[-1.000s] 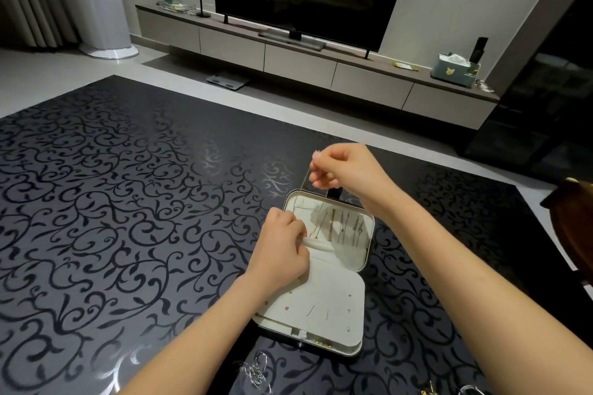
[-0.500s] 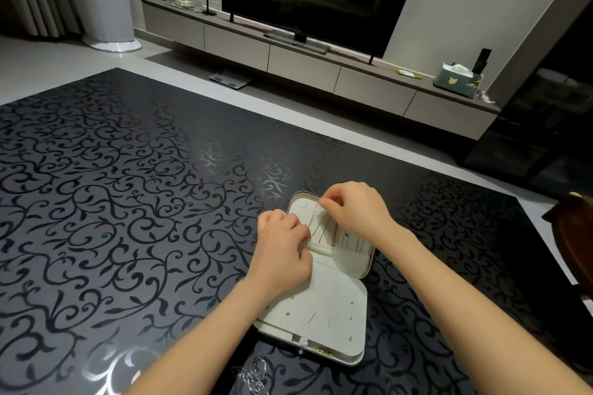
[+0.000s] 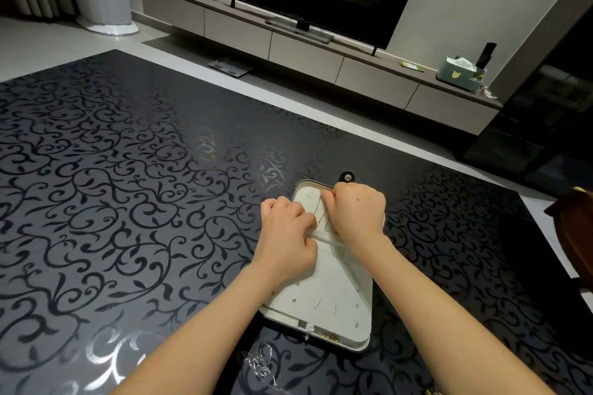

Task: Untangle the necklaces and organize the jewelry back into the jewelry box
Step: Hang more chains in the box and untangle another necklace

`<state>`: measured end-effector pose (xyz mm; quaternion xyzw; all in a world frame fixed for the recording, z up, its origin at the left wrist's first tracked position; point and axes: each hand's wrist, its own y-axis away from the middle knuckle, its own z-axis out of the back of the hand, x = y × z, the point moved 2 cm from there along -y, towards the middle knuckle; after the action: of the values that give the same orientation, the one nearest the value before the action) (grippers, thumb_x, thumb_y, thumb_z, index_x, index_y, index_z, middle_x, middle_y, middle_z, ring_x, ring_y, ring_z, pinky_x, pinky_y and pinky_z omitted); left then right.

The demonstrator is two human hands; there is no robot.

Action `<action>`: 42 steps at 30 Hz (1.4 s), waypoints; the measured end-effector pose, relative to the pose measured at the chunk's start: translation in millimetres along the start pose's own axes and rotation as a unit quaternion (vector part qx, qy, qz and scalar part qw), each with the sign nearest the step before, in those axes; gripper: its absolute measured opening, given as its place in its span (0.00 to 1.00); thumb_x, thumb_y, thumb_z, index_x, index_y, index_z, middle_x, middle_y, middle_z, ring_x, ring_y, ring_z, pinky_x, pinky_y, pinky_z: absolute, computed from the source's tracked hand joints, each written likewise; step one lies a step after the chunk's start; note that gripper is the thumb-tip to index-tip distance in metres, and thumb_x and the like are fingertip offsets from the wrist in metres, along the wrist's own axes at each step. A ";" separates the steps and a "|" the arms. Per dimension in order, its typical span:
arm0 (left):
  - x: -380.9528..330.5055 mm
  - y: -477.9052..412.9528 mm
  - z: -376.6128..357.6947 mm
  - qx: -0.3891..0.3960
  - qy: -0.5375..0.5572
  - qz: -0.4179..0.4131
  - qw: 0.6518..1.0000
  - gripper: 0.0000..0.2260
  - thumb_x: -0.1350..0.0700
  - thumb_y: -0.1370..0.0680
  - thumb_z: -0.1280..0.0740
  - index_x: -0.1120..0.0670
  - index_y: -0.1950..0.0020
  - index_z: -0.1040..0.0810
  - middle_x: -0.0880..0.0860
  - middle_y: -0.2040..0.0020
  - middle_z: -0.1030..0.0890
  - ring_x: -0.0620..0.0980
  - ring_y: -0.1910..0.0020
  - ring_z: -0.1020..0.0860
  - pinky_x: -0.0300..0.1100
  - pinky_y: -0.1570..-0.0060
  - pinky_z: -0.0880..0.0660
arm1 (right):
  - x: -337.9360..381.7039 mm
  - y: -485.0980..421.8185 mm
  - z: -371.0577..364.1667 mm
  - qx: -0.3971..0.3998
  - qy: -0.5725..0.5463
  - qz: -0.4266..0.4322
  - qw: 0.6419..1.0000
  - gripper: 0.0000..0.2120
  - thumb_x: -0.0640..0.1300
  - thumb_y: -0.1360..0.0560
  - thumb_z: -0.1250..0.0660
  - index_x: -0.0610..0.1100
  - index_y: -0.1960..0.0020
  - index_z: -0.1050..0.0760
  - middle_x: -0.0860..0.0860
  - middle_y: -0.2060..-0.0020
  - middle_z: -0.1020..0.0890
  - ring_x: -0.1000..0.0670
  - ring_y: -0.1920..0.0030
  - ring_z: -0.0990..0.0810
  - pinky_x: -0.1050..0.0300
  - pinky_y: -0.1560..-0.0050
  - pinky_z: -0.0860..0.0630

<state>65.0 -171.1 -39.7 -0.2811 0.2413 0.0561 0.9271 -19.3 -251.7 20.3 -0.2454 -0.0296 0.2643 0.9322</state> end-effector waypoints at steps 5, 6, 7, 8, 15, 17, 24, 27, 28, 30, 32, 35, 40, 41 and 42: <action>1.4 5.4 2.3 0.002 -0.010 -0.002 1.000 0.07 0.58 0.40 0.36 0.52 0.65 0.21 0.46 0.69 0.27 0.50 0.63 0.30 0.41 0.52 0.44 | -7.2 2.5 -6.9 0.046 0.014 -0.051 0.998 0.17 0.54 0.22 0.42 0.43 0.59 0.26 0.50 0.68 0.27 0.47 0.66 0.30 0.58 0.70 0.45; 1.7 6.2 2.9 0.003 -0.010 -0.002 1.000 0.07 0.58 0.40 0.36 0.52 0.66 0.21 0.46 0.69 0.27 0.50 0.63 0.30 0.41 0.52 0.44 | -7.3 1.9 -4.5 0.046 0.014 -0.054 0.997 0.17 0.55 0.22 0.42 0.44 0.59 0.26 0.51 0.67 0.26 0.48 0.65 0.30 0.58 0.69 0.43; 1.8 7.0 3.2 0.005 -0.010 -0.002 1.000 0.07 0.58 0.40 0.36 0.52 0.66 0.21 0.46 0.69 0.27 0.50 0.63 0.30 0.41 0.52 0.45 | -7.5 1.5 -4.5 0.048 0.015 -0.056 0.997 0.16 0.56 0.22 0.41 0.44 0.59 0.26 0.51 0.66 0.26 0.49 0.65 0.29 0.58 0.67 0.42; 1.9 7.7 3.1 0.006 -0.010 -0.002 1.000 0.07 0.58 0.40 0.36 0.52 0.66 0.21 0.46 0.69 0.27 0.50 0.63 0.30 0.41 0.52 0.45 | -7.7 1.4 -3.9 0.052 0.014 -0.059 0.997 0.16 0.56 0.23 0.41 0.44 0.59 0.26 0.52 0.66 0.25 0.49 0.65 0.29 0.58 0.67 0.41; 7.3 2.4 5.9 -0.001 -0.007 0.009 1.000 0.09 0.59 0.39 0.37 0.52 0.62 0.21 0.45 0.67 0.27 0.50 0.60 0.29 0.41 0.50 0.44 | -8.0 4.5 1.3 0.046 -0.092 -0.081 0.991 0.06 0.49 0.26 0.38 0.49 0.58 0.24 0.54 0.65 0.20 0.51 0.61 0.22 0.58 0.64 0.32; 5.1 -1.3 7.9 0.015 -0.013 0.021 1.000 0.12 0.59 0.37 0.40 0.53 0.57 0.21 0.44 0.65 0.28 0.50 0.58 0.30 0.42 0.49 0.44 | -8.9 8.2 0.9 0.046 -0.091 -0.062 0.993 0.08 0.47 0.24 0.40 0.51 0.51 0.22 0.54 0.59 0.18 0.50 0.56 0.21 0.57 0.62 0.31; 3.0 7.6 3.5 0.053 -0.061 0.017 0.997 0.10 0.56 0.36 0.38 0.54 0.57 0.22 0.48 0.65 0.25 0.52 0.61 0.29 0.44 0.55 0.43 | 2.4 38.0 -16.9 0.118 -0.127 -0.151 0.973 0.11 0.52 0.24 0.39 0.48 0.53 0.22 0.52 0.59 0.18 0.49 0.55 0.20 0.57 0.62 0.34; -0.6 7.4 1.4 0.046 -0.060 0.010 0.997 0.09 0.56 0.37 0.37 0.53 0.60 0.21 0.48 0.67 0.25 0.52 0.62 0.29 0.44 0.56 0.44 | 7.7 39.6 -22.1 0.134 -0.151 -0.217 0.955 0.10 0.51 0.24 0.38 0.46 0.53 0.24 0.52 0.58 0.18 0.48 0.56 0.21 0.57 0.60 0.34; -1.8 7.1 0.9 0.046 -0.064 0.008 0.997 0.09 0.56 0.38 0.37 0.53 0.61 0.20 0.48 0.67 0.24 0.52 0.62 0.28 0.44 0.56 0.44 | 9.3 39.1 -22.7 0.139 -0.144 -0.228 0.953 0.09 0.50 0.24 0.39 0.45 0.54 0.24 0.51 0.58 0.18 0.47 0.57 0.22 0.57 0.61 0.35; -1.9 5.9 -0.4 0.053 -0.078 0.003 0.996 0.09 0.56 0.39 0.37 0.53 0.64 0.19 0.48 0.69 0.25 0.52 0.64 0.29 0.43 0.57 0.44 | 12.5 37.1 -24.4 0.138 -0.127 -0.251 0.950 0.08 0.45 0.23 0.40 0.43 0.54 0.23 0.49 0.59 0.19 0.47 0.60 0.25 0.58 0.64 0.38; 0.1 4.7 -1.2 0.057 -0.090 -0.001 0.994 0.07 0.56 0.40 0.37 0.54 0.68 0.20 0.48 0.70 0.26 0.52 0.65 0.29 0.43 0.58 0.45 | 16.2 34.6 -26.5 0.139 -0.117 -0.272 0.945 0.10 0.40 0.24 0.43 0.42 0.54 0.22 0.49 0.61 0.21 0.46 0.62 0.26 0.60 0.70 0.42; 0.4 2.6 -0.7 0.051 -0.088 -0.008 0.995 0.07 0.56 0.40 0.40 0.54 0.71 0.21 0.48 0.72 0.27 0.52 0.66 0.30 0.43 0.59 0.44 | 20.7 31.8 -28.8 0.149 -0.116 -0.279 0.941 0.11 0.37 0.24 0.44 0.40 0.53 0.22 0.47 0.61 0.20 0.47 0.63 0.29 0.60 0.71 0.43; -0.2 2.4 0.7 0.024 -0.071 -0.010 0.997 0.05 0.58 0.41 0.38 0.54 0.72 0.23 0.48 0.72 0.28 0.52 0.66 0.31 0.44 0.60 0.44 | 20.3 33.2 -30.7 0.176 -0.111 -0.261 0.943 0.08 0.38 0.25 0.43 0.42 0.55 0.25 0.47 0.62 0.21 0.46 0.63 0.27 0.59 0.66 0.39; 1.7 2.6 0.1 0.021 -0.070 -0.010 0.997 0.06 0.57 0.40 0.39 0.54 0.72 0.22 0.48 0.72 0.27 0.52 0.66 0.30 0.44 0.60 0.44 | 20.1 33.5 -30.9 0.178 -0.112 -0.256 0.944 0.07 0.38 0.25 0.43 0.43 0.57 0.27 0.48 0.64 0.23 0.46 0.64 0.29 0.59 0.68 0.40; 3.2 1.9 -0.5 0.020 -0.068 -0.010 0.997 0.07 0.57 0.40 0.40 0.54 0.71 0.22 0.48 0.72 0.27 0.52 0.66 0.30 0.44 0.59 0.43 | 19.3 33.6 -30.1 0.176 -0.115 -0.251 0.945 0.07 0.38 0.26 0.43 0.44 0.59 0.28 0.49 0.65 0.24 0.47 0.64 0.29 0.59 0.71 0.42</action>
<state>67.1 -169.9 -42.6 -0.2603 0.1760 0.0612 0.9474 -13.3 -230.3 -23.4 -0.0296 -0.1502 0.0493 0.9870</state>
